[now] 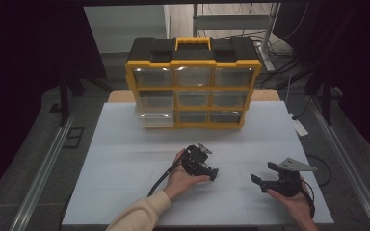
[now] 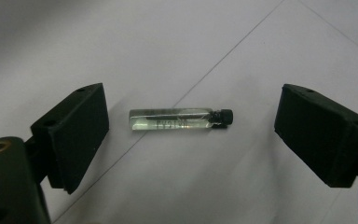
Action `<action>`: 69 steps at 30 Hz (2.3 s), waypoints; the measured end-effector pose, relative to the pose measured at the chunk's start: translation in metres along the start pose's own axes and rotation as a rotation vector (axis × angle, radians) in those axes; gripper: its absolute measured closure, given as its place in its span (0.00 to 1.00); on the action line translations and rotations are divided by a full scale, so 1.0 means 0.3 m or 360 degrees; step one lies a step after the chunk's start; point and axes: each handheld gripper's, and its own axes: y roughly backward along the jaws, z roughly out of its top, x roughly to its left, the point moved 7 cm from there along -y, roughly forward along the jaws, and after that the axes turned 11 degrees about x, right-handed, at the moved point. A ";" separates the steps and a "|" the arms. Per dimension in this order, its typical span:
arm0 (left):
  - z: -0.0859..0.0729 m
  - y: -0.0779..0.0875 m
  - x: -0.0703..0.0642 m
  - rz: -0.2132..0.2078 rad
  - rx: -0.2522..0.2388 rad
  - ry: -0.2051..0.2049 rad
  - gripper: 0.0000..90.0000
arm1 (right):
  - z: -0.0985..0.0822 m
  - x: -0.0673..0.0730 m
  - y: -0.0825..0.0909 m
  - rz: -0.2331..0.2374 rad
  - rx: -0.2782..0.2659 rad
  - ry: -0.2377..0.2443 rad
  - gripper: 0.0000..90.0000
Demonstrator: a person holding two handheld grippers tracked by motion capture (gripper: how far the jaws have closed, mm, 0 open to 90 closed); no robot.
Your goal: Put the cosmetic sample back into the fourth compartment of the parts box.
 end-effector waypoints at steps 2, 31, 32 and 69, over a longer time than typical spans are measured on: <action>-0.002 -0.004 -0.001 -0.0008 0.0006 0.0001 0.15 | 0.001 0.000 0.000 0.0005 -0.0003 -0.0003 0.14; -0.004 -0.002 -0.006 0.0082 -0.0026 -0.0043 0.37 | -0.001 -0.002 -0.001 -0.0001 0.0004 -0.0003 0.14; -0.004 -0.001 -0.006 0.0081 -0.0026 -0.0044 0.38 | -0.001 -0.002 -0.001 -0.0001 0.0003 -0.0003 0.14; -0.004 0.069 0.006 0.0041 -0.0127 -0.0066 0.44 | -0.004 -0.005 -0.003 -0.0003 0.0010 -0.0003 0.14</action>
